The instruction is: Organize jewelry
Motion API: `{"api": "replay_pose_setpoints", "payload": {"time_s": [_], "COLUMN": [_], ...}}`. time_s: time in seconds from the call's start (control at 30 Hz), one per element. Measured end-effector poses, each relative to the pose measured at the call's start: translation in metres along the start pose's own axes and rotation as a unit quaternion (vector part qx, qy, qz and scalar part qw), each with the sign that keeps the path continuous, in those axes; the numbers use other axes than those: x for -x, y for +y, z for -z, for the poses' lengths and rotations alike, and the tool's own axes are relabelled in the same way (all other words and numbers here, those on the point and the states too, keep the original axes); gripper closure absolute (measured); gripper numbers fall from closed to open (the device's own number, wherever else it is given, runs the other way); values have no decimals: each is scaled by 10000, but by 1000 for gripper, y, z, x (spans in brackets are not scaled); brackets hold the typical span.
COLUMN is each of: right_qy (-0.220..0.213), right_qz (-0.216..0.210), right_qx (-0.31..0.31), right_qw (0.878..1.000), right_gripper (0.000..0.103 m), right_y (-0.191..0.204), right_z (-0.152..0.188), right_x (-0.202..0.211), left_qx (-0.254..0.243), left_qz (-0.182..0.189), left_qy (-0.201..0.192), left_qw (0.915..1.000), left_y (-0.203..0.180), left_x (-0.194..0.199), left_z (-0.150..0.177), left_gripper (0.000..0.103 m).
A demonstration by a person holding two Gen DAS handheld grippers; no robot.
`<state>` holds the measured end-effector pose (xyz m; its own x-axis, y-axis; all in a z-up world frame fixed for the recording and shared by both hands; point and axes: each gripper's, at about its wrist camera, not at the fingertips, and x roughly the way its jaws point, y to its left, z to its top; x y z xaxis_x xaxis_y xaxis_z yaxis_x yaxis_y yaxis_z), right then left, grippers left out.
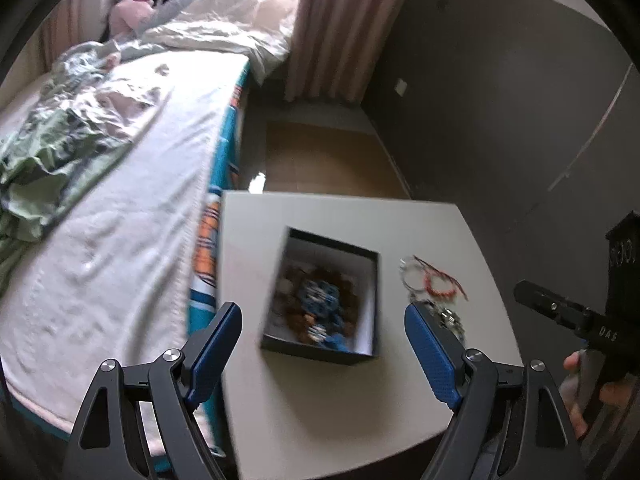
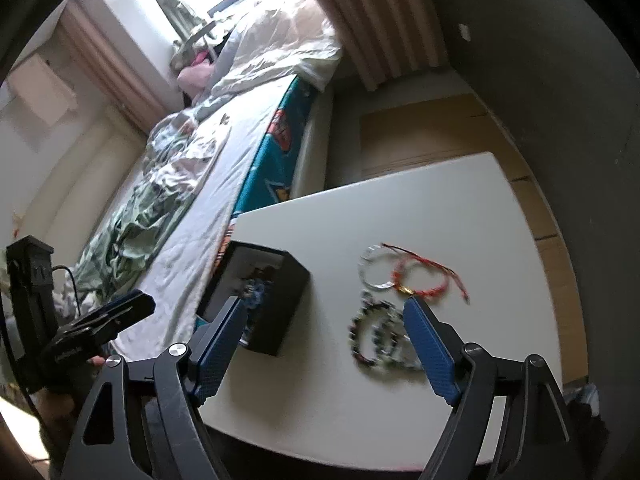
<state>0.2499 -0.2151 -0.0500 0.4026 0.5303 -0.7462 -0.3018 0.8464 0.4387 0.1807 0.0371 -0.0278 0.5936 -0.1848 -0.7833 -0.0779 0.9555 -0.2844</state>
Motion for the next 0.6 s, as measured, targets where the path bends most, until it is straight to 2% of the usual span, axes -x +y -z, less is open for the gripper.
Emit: {"api": "replay_pose_setpoints", "payload": {"time_s": [0.27,0.37,0.43,0.5,0.6], "right_qy": [-128,-122,-158,-92,-67], "right_qz": [40,230,198,257,125], "right_qx": [-801,-1082,-1108,-1196,-1346], "right_qw": [9967,9938,9935,9924,9908], "right_gripper": [22,22,22,22,22], "right_y": [-64,-86,-94,-102,-112], "right_z": [28,32,33,34,37], "right_x": [25,28,30,29,29], "left_qx": [-704,-819,-912,-1006,-1230], "left_qz": [291,433,446,468,433], "left_qy": [305,431,510,586,715], "left_qw": [9966,9948,9935,9921,9889], "left_y": [-70,-93,-107,-121,-139], "left_x": [-31,-45,-56,-66,-81], "left_z": [9,8,8,7,10], "left_gripper": [20,29,37,40,44]}}
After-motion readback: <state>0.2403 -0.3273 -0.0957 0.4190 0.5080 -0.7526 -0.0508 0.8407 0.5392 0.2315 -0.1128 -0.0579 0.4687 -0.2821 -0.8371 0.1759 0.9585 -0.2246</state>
